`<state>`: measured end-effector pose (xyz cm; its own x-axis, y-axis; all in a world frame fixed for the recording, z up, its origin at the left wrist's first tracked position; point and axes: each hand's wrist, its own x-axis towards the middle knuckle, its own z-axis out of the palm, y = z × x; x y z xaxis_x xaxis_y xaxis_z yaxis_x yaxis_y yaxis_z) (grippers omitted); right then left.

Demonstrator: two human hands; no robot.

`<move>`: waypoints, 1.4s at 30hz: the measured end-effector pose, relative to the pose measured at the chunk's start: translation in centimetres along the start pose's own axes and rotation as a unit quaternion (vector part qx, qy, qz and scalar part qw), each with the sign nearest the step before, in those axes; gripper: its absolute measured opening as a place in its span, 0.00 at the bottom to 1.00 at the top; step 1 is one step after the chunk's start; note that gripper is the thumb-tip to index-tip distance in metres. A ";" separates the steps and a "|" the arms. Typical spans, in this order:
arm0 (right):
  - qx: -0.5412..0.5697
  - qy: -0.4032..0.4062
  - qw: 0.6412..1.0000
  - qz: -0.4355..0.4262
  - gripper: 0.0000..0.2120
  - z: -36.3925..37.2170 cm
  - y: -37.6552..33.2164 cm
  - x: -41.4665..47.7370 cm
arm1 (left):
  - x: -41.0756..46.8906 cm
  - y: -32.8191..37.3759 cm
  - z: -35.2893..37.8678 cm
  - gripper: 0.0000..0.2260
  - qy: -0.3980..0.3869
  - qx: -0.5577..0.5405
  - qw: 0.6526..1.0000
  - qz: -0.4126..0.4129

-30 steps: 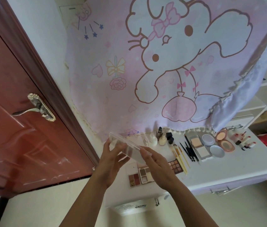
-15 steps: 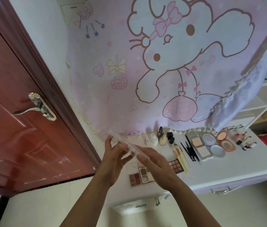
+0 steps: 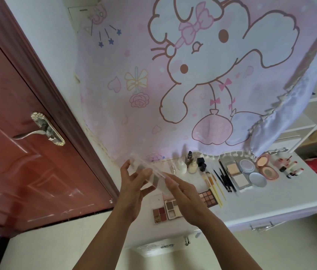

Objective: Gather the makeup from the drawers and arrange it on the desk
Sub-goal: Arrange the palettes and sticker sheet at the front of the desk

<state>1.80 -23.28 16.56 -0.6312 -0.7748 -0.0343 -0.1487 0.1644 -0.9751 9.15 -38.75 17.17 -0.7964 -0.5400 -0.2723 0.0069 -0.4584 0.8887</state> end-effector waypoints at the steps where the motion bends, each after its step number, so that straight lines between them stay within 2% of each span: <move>1: 0.048 0.015 0.999 0.018 0.26 -0.2 0.0 0.1 | 0.1 0.1 -0.2 0.28 0.009 -0.003 1.000 0.001; 4: 0.144 0.050 0.985 0.081 0.30 -0.8 0.1 0.6 | 0.5 0.7 -0.7 0.19 0.039 -0.008 0.999 0.013; 6: 0.165 0.074 0.980 0.087 0.25 -0.9 0.4 0.6 | 0.6 1.2 -0.9 0.21 0.049 -0.005 0.998 0.030; 8: 0.184 0.106 0.974 0.082 0.16 -1.0 0.9 0.6 | 0.6 1.6 -1.0 0.26 0.057 -0.013 0.997 0.044; 9: 0.176 0.112 0.975 0.078 0.14 -1.1 1.3 0.6 | 0.5 1.7 -1.1 0.25 0.055 -0.012 0.997 0.052; 12: 0.121 0.084 0.987 0.067 0.19 -1.3 2.1 0.8 | 0.2 1.8 -1.3 0.17 0.016 0.008 0.997 0.079; 16: 0.102 0.074 0.990 0.056 0.20 -1.8 1.8 1.0 | -0.1 1.7 -1.3 0.24 -0.039 0.047 0.992 0.110; 18: 0.064 0.082 0.993 0.047 0.20 -1.8 1.7 1.2 | -0.1 1.7 -1.1 0.20 -0.048 0.048 0.991 0.112; 21: 0.010 0.129 0.992 0.013 0.26 -1.6 1.0 1.3 | -0.1 1.6 -0.9 0.14 -0.048 0.077 0.990 0.107; 23: 0.051 0.131 0.990 -0.007 0.24 -1.7 0.6 1.4 | -0.3 1.6 -0.7 0.14 -0.059 0.132 0.984 0.108; 25: 0.081 0.136 0.987 -0.014 0.13 -2.0 0.2 1.6 | -0.4 1.5 -0.4 0.14 -0.065 0.176 0.976 0.112; 27: 0.109 0.177 0.978 -0.016 0.06 -2.0 -0.2 1.6 | -0.3 1.5 -0.2 0.15 -0.060 0.205 0.970 0.113; 29: 0.162 0.221 0.962 -0.004 0.06 -2.0 -0.2 1.7 | 0.1 1.3 -0.5 0.17 -0.049 0.265 0.958 0.095; 31: 0.213 0.240 0.947 0.003 0.08 -2.3 0.1 1.8 | 0.3 1.1 -1.1 0.19 -0.069 0.328 0.941 0.046; 33: 0.257 0.239 0.936 0.021 0.09 -2.8 0.6 1.9 | 0.1 0.8 -1.7 0.15 -0.102 0.350 0.931 0.009; 36: 0.322 0.231 0.917 0.055 0.15 -3.6 0.8 1.9 | -0.4 0.5 -1.6 0.10 -0.049 0.361 0.929 0.070; 37: 0.297 0.220 0.927 0.060 0.21 -3.9 1.0 1.9 | -0.3 0.4 -1.6 0.10 -0.020 0.377 0.920 0.109; 39: 0.170 0.164 0.970 0.054 0.32 -4.4 1.6 1.6 | 0.2 0.5 -1.7 0.13 -0.001 0.420 0.889 0.181; 42: 0.019 0.059 0.996 0.064 0.33 -5.0 2.4 1.2 | 0.7 0.5 -1.9 0.16 -0.024 0.465 0.856 0.225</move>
<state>-3.12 -20.76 15.28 -0.7293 -0.6707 -0.1354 -0.0337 0.2328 -0.9719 9.74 -40.67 16.74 -0.8632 -0.4754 0.1701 -0.1477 0.5599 0.8153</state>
